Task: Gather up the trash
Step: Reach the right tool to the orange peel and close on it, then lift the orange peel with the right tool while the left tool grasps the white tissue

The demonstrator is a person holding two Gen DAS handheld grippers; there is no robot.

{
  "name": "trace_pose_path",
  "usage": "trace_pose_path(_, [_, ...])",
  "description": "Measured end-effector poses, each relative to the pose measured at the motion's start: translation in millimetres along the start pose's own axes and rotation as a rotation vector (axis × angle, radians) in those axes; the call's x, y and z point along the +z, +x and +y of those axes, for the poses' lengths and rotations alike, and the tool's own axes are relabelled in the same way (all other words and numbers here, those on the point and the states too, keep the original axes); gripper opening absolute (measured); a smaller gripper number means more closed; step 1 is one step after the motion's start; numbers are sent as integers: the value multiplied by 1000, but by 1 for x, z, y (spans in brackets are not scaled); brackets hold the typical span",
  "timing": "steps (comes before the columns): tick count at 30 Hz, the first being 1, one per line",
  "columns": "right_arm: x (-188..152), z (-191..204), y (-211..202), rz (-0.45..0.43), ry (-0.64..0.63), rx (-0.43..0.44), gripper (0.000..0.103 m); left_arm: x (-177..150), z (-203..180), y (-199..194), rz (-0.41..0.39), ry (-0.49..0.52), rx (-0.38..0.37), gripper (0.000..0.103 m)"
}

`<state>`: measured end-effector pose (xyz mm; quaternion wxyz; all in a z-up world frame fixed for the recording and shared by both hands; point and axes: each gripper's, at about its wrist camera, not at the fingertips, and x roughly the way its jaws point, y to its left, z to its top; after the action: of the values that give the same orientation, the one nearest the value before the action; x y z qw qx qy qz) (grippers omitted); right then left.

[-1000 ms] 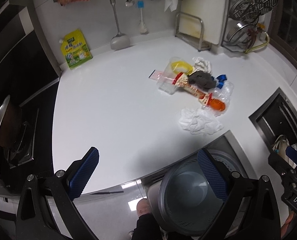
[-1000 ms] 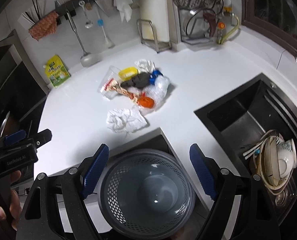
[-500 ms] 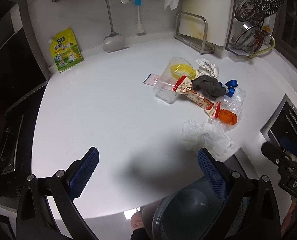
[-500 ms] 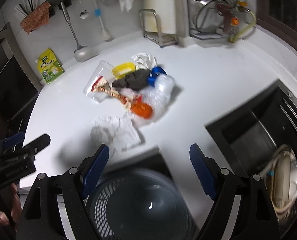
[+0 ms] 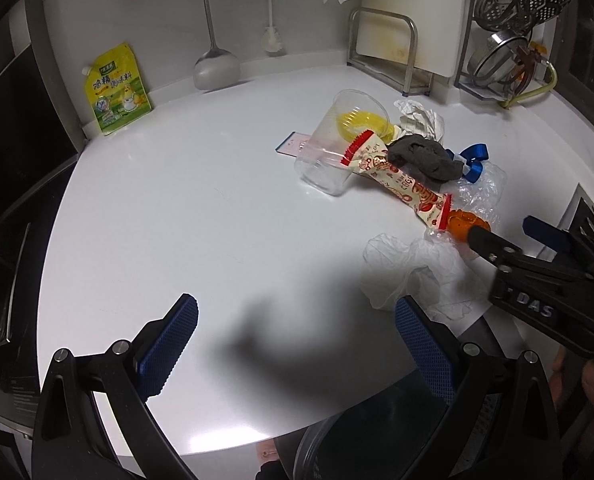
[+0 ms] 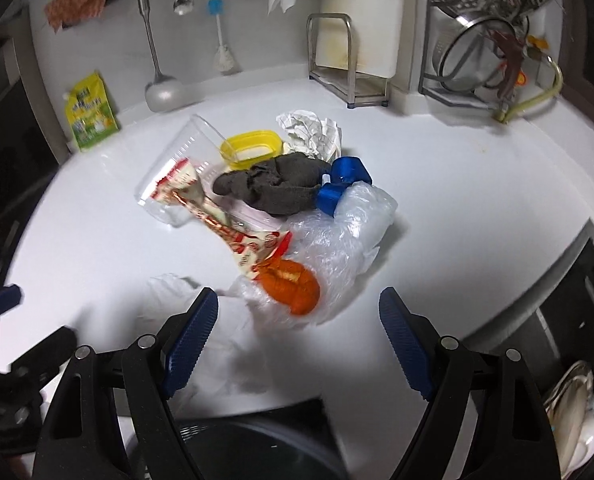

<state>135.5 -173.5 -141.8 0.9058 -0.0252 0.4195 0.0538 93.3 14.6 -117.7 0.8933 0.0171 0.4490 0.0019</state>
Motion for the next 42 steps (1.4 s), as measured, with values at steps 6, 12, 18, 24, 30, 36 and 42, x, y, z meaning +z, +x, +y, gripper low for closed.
trace_pose_path(6, [1,5,14,-17,-38,-47,79,-3,-4,6,7,6,-14,97])
trace_pose_path(12, [0,14,18,-48,-93,-82,77,-4,-6,10,7,7,-33,97])
trace_pose_path(18, [-1,27,24,-53,-165,-117,59,-5,-7,15,28,7,-38,97])
trace_pose_path(24, [-7,33,32,-21,-194,-105,39,-6,-8,16,29,6,-55,97])
trace_pose_path(30, [-4,32,24,-42,-174,-52,22,-7,-9,15,27,5,-54,97])
trace_pose_path(36, [-3,20,10,-64,-99,12,20,-7,-12,14,21,3,-75,97])
trace_pose_path(42, [-2,-8,-5,-83,44,99,20,0,-23,17,8,12,-89,97])
